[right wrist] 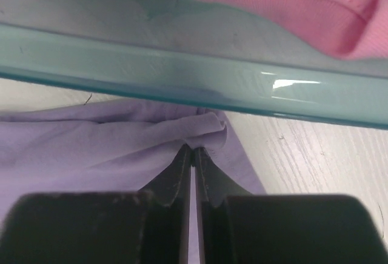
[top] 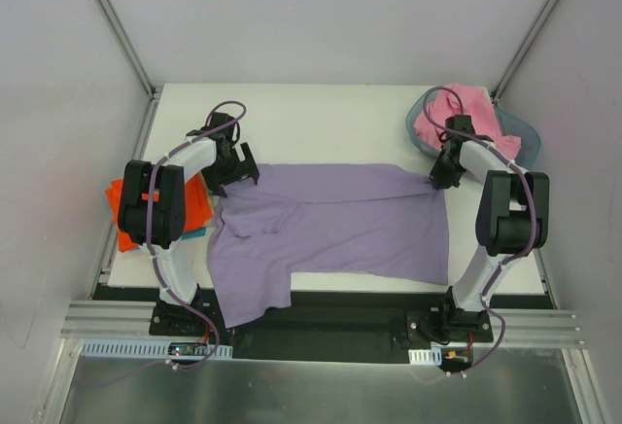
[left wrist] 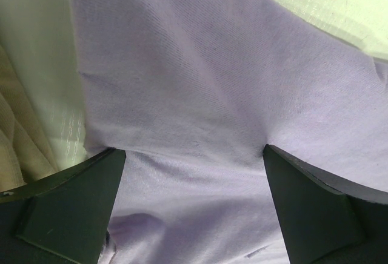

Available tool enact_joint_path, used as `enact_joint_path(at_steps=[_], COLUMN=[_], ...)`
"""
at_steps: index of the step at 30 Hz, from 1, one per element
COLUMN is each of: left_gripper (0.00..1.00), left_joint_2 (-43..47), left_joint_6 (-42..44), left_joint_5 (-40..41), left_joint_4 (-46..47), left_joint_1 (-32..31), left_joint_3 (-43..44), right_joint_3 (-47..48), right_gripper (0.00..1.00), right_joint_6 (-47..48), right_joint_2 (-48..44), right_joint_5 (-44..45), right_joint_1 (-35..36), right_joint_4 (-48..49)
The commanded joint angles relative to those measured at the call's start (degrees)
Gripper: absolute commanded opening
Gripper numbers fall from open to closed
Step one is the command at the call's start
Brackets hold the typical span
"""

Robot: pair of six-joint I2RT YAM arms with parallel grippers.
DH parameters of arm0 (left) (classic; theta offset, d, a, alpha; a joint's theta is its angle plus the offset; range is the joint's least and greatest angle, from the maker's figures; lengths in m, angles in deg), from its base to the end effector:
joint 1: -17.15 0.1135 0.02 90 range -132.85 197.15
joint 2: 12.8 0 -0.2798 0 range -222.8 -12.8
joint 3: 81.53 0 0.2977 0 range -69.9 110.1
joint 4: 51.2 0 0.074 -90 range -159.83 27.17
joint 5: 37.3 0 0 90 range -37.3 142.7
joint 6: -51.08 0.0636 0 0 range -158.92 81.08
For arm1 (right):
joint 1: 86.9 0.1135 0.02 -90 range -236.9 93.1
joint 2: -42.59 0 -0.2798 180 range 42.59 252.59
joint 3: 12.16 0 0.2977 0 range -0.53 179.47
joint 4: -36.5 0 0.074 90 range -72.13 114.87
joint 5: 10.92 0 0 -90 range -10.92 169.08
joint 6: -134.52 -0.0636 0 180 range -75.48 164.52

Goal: Fold and stack the t-shirts
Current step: Fold the flattened tshirt in 1/3 of the way

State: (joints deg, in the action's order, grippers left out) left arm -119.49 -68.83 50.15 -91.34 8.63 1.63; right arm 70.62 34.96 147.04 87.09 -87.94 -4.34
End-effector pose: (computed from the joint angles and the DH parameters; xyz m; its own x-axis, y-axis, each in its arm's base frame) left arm 0.4291 -0.0671 0.1394 -0.8518 -0.3761 -0.3646 -0.2968 0.9201 -0.2557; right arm 0.4295 -0.0167 0.1530 -0.8610 0.1801 -0.4757 0.2284 0.9725 -0.0452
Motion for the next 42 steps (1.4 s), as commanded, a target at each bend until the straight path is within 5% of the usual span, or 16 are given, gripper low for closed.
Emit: enact_joint_path(at_steps=[1, 13, 32, 42], left_gripper=[0.99, 0.99, 0.99, 0.99], left_joint_2=[0.6, 0.5, -1.1, -0.5], left_joint_6=[1.3, 1.3, 1.3, 1.1], left_joint_5=[0.3, 0.3, 1.1, 2.2], left_joint_4=[-0.8, -0.8, -1.6, -2.3], left_joint_1=[0.4, 0.4, 0.9, 1.1], left_joint_3=[-0.5, -0.5, 0.4, 0.2], right_joint_3=[2.1, 4.2, 17.3, 10.5], right_gripper=[0.01, 0.00, 0.01, 0.01], right_joint_6=[1.3, 4.6, 12.3, 11.8], right_joint_2=[0.7, -8.8, -5.8, -9.0], right_joint_5=[-2.3, -2.0, -7.2, 0.5], right_joint_1=[-0.4, 1.0, 2.4, 3.0], right_joint_4=[1.0, 0.9, -2.0, -5.3])
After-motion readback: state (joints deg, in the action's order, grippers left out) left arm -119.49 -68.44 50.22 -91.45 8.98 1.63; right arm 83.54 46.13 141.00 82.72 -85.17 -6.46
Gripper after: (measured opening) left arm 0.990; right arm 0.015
